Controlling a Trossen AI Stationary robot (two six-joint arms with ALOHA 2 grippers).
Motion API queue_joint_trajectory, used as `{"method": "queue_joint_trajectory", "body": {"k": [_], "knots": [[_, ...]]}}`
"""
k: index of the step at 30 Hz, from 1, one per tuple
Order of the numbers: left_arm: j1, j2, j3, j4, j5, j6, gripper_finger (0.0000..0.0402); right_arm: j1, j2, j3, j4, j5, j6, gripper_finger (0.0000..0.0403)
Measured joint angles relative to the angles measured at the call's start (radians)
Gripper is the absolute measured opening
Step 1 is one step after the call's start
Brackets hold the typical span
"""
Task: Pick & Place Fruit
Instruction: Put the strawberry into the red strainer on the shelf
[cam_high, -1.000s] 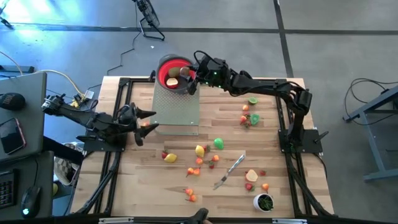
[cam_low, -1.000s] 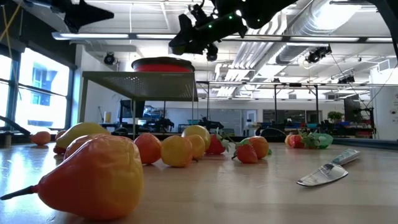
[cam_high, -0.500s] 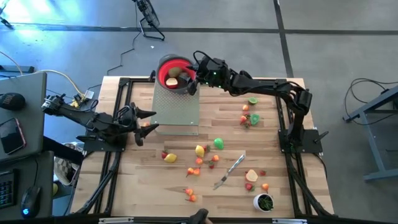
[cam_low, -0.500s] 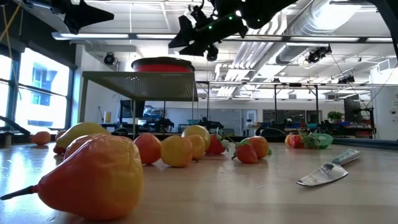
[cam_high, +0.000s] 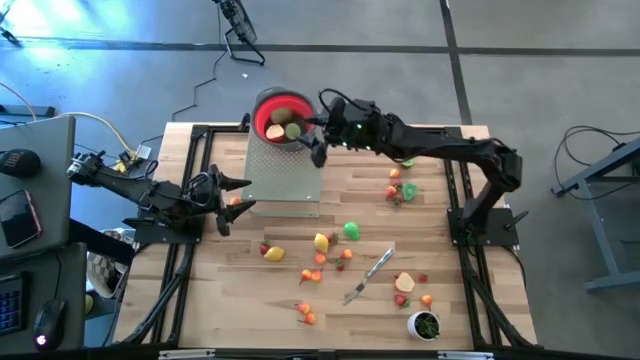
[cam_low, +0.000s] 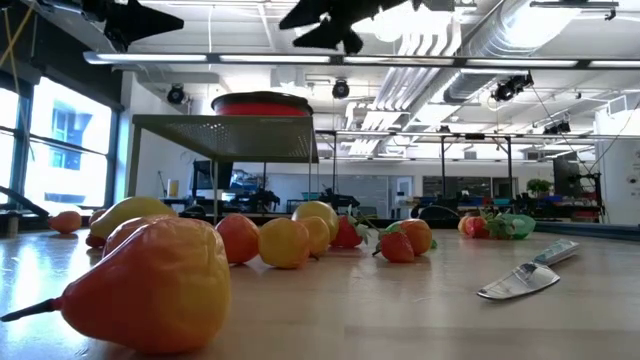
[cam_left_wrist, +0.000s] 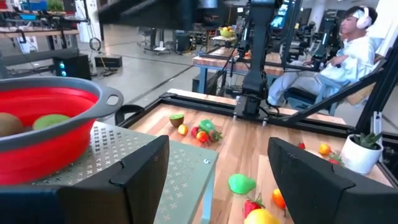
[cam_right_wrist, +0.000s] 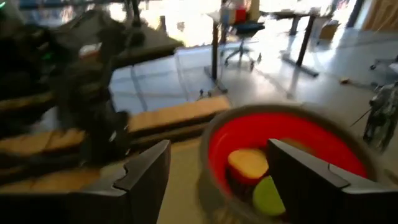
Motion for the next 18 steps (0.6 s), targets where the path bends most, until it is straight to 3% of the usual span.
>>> {"method": "queue_joint_trajectory", "body": {"k": [9,18], "knots": [[0.000,-0.001,0.020,0.000,0.026,-0.012,0.0267,0.095,-0.162,0.000,-0.312,0.000,0.074,0.0207],[0.000,0.002,0.020,-0.008,0.026,0.029,0.0267,0.228,-0.280,0.000,-0.593,-0.005,0.249,0.0108]]}}
